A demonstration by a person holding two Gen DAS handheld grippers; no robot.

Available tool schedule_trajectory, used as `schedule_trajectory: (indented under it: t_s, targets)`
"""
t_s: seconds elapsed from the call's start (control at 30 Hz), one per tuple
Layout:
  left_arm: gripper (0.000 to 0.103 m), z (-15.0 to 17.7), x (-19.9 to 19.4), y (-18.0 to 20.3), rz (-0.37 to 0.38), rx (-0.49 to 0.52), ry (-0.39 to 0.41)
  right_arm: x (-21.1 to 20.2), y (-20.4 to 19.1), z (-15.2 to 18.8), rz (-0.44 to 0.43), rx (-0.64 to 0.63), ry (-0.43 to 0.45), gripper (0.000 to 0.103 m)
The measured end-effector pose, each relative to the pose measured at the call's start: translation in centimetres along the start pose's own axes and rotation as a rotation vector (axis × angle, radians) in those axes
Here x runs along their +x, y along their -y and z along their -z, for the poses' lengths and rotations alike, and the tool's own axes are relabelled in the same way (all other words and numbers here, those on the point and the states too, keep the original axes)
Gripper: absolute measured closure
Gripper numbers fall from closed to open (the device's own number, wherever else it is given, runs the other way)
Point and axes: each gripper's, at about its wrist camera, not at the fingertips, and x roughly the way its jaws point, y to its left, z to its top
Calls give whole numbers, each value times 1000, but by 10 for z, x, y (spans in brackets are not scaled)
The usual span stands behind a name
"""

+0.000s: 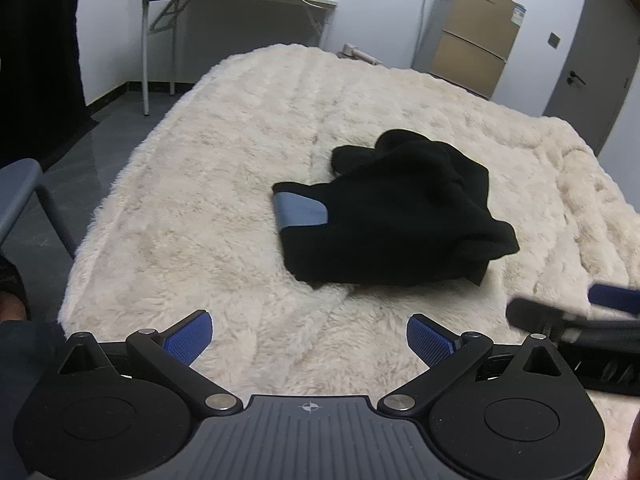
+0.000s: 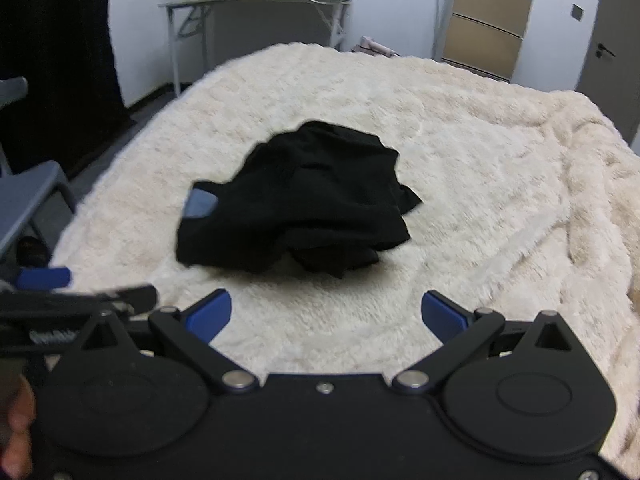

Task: Fold clothes
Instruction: 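Reach the right gripper to the black garment and grasp its edge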

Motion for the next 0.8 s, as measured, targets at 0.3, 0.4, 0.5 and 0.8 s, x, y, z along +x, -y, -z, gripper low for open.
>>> schedule_trajectory:
  t_s: [0.3, 0.4, 0.5, 0.8]
  targets:
    - [0, -1, -2, -4, 40, -22, 11, 8, 12, -16, -109, -39, 98, 0]
    - [0, -1, -3, -5, 46, -24, 20, 15, 14, -20, -123, -55, 108, 0]
    - [0, 0, -5, -7, 58, -32, 52, 30, 13, -22, -103, -76, 79, 0]
    - [0, -1, -14, -36, 233, -180, 204, 75, 9, -30, -41, -138, -8, 14]
